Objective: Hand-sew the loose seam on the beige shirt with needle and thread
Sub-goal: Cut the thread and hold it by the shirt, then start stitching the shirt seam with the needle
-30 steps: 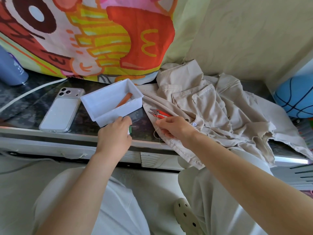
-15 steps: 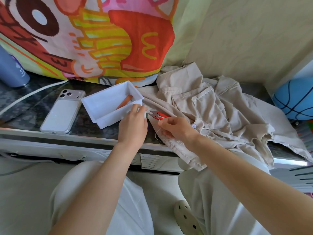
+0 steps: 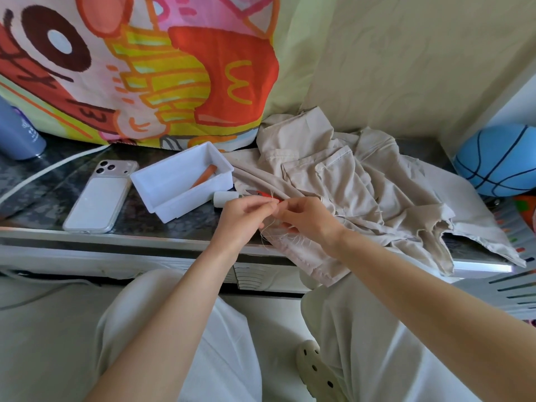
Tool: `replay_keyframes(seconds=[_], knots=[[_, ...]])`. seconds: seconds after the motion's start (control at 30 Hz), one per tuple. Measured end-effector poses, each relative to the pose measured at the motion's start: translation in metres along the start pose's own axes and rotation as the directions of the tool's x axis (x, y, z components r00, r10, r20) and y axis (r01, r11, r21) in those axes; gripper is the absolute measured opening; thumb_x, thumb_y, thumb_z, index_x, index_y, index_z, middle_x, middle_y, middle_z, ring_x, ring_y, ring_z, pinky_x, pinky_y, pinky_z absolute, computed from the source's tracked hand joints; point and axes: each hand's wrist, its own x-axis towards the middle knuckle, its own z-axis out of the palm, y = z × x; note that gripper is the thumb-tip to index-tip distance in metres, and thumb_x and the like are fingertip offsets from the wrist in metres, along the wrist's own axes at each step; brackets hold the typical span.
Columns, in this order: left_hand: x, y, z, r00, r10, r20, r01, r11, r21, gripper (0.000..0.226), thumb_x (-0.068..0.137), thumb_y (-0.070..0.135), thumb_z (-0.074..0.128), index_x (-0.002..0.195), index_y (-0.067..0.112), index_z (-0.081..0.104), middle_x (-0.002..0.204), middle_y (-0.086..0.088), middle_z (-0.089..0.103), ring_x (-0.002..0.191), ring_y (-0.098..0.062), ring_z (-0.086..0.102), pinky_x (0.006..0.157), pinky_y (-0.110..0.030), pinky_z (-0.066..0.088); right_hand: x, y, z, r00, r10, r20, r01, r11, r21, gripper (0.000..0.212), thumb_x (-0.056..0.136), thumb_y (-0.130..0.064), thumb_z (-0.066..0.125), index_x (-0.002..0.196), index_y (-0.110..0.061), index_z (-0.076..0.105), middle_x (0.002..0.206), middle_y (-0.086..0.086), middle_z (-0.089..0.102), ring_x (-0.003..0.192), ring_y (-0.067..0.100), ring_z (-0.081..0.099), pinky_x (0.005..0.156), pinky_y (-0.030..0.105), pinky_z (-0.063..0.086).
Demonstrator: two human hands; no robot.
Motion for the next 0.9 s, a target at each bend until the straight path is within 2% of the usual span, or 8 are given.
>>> replay_keyframes(seconds=[0.07,0.2,0.3,0.4,0.57,0.7,0.8,0.9], knots=[[0.000,0.001,0.003,1.000,0.003,-0.004,-0.003,1.000,-0.008,0.011,0.090,0.014,0.061,0.091,0.016,0.072,0.070,0.016,0.065,0.055,0.010,0.052,0.051,-0.004,0.037,-0.002,0.001,-0.004,1.000,0.008,-0.006,-0.008,1.000,-0.003,0.017,0.093,-0.017,0.060,0.080,-0.007,0.064,0.069,0.003,0.065,0.060,0.004,0.066,0.059,0.015,0.045],[0.001,-0.001,0.013,1.000,-0.002,-0.026,0.002,1.000,-0.002,0.010,0.090,0.015,0.062,0.087,0.019,0.071,0.053,0.022,0.060,0.053,0.010,0.052,0.055,-0.002,0.039,-0.006,0.002,-0.010,0.999,-0.036,-0.002,0.036,0.997,-0.061,0.016,0.092,-0.017,0.060,0.079,-0.009,0.065,0.077,0.011,0.063,0.072,0.019,0.060,0.067,0.026,0.046],[0.004,-0.003,0.018,0.998,0.023,-0.067,-0.023,1.000,0.003,0.010,0.089,0.016,0.063,0.093,0.015,0.072,0.061,0.015,0.064,0.057,0.010,0.055,0.059,-0.004,0.043,-0.012,0.000,-0.017,0.997,-0.073,-0.009,0.073,0.997,-0.014,0.006,0.092,-0.011,0.060,0.094,-0.012,0.065,0.073,-0.002,0.061,0.060,0.002,0.058,0.058,0.013,0.047],[0.006,-0.004,0.024,0.997,0.035,-0.063,-0.032,0.999,0.039,0.010,0.089,0.015,0.063,0.091,0.017,0.072,0.071,0.010,0.066,0.060,0.010,0.057,0.061,-0.003,0.044,-0.016,0.001,-0.026,0.996,-0.085,-0.035,0.087,0.994,0.069,0.009,0.092,-0.014,0.061,0.100,-0.015,0.064,0.073,-0.007,0.058,0.057,0.000,0.054,0.056,0.015,0.048],[0.007,-0.006,0.034,0.999,0.050,0.008,-0.051,0.990,0.131,0.015,0.086,0.012,0.062,0.087,0.020,0.075,0.080,0.006,0.073,0.077,0.001,0.064,0.069,-0.008,0.047,-0.020,0.006,-0.030,0.980,-0.150,-0.133,0.164,0.982,0.094,0.005,0.088,-0.015,0.067,0.088,-0.014,0.071,0.074,-0.003,0.064,0.065,0.008,0.054,0.057,0.019,0.047],[0.007,-0.006,0.039,0.998,0.047,0.037,-0.051,0.992,0.113,0.020,0.086,0.010,0.063,0.079,0.026,0.073,0.074,0.010,0.073,0.076,0.002,0.065,0.070,-0.008,0.048,-0.015,0.011,-0.032,0.970,-0.149,-0.195,0.168,0.982,0.084,0.008,0.086,-0.015,0.069,0.079,-0.012,0.073,0.056,-0.011,0.063,0.052,0.004,0.052,0.053,0.017,0.045],[0.009,-0.004,0.042,0.997,0.063,0.038,-0.066,0.995,0.078,0.016,0.088,0.012,0.064,0.081,0.024,0.073,0.076,0.011,0.073,0.079,0.003,0.066,0.073,-0.008,0.048,-0.015,0.009,-0.037,0.969,-0.106,-0.224,0.151,0.969,0.197,0.013,0.087,-0.013,0.067,0.078,-0.005,0.070,0.055,-0.001,0.059,0.050,0.010,0.046,0.048,0.018,0.042],[0.011,-0.003,0.047,0.998,0.057,0.017,-0.057,0.997,0.052,0.010,0.088,0.015,0.064,0.085,0.018,0.073,0.080,0.007,0.073,0.080,0.003,0.066,0.073,-0.006,0.047,-0.015,0.008,-0.042,0.969,-0.048,-0.243,0.115,0.956,0.269,0.017,0.089,-0.016,0.065,0.080,-0.002,0.067,0.049,-0.006,0.055,0.046,0.007,0.046,0.049,0.019,0.044]])
